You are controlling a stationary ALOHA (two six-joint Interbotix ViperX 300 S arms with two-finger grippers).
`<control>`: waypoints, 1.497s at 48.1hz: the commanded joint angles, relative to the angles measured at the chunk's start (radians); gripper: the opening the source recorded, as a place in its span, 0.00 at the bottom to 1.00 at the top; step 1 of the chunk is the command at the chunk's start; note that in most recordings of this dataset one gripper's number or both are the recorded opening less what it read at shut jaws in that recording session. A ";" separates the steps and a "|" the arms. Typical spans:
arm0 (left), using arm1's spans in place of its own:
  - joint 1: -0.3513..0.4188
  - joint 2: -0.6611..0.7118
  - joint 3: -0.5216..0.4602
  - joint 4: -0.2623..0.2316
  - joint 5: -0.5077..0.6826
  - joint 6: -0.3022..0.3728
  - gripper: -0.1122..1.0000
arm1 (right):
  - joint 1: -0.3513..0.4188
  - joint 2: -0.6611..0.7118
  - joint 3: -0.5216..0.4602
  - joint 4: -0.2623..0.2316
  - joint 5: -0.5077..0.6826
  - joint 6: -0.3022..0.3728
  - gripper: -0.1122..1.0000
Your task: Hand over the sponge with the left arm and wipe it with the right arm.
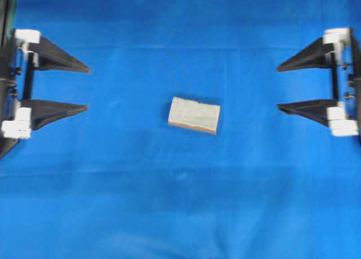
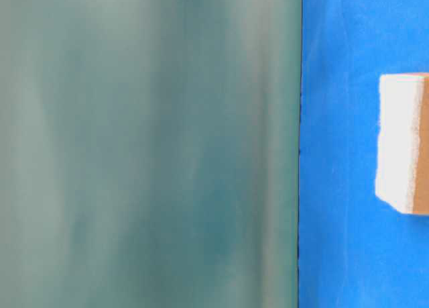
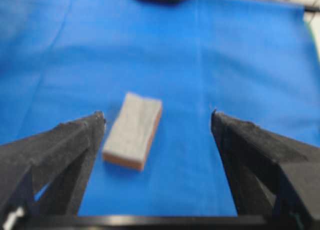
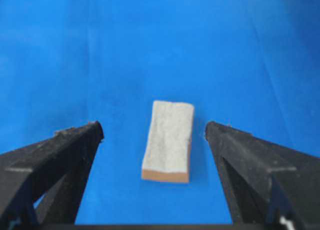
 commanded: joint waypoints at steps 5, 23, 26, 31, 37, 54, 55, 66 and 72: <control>0.000 -0.123 0.044 0.000 0.049 0.018 0.84 | 0.002 -0.161 0.086 -0.006 -0.002 0.000 0.79; 0.000 -0.388 0.224 0.002 0.066 0.017 0.84 | 0.002 -0.336 0.236 0.002 -0.002 0.015 0.78; 0.000 -0.394 0.242 0.000 0.071 0.015 0.84 | 0.000 -0.337 0.250 0.005 -0.002 0.017 0.78; 0.000 -0.393 0.272 0.000 0.072 0.003 0.84 | 0.000 -0.339 0.268 0.009 -0.006 0.018 0.78; -0.002 -0.393 0.293 0.000 0.067 0.002 0.84 | -0.002 -0.339 0.296 0.015 -0.029 0.020 0.78; 0.000 -0.393 0.298 0.000 0.067 0.002 0.84 | -0.011 -0.337 0.314 0.034 -0.043 0.020 0.78; 0.000 -0.391 0.298 -0.002 0.067 0.002 0.84 | -0.011 -0.337 0.314 0.034 -0.043 0.021 0.78; 0.000 -0.393 0.296 0.000 0.067 0.002 0.84 | -0.011 -0.336 0.313 0.032 -0.044 0.020 0.78; -0.002 -0.393 0.296 0.000 0.067 0.002 0.83 | -0.011 -0.336 0.314 0.032 -0.044 0.020 0.78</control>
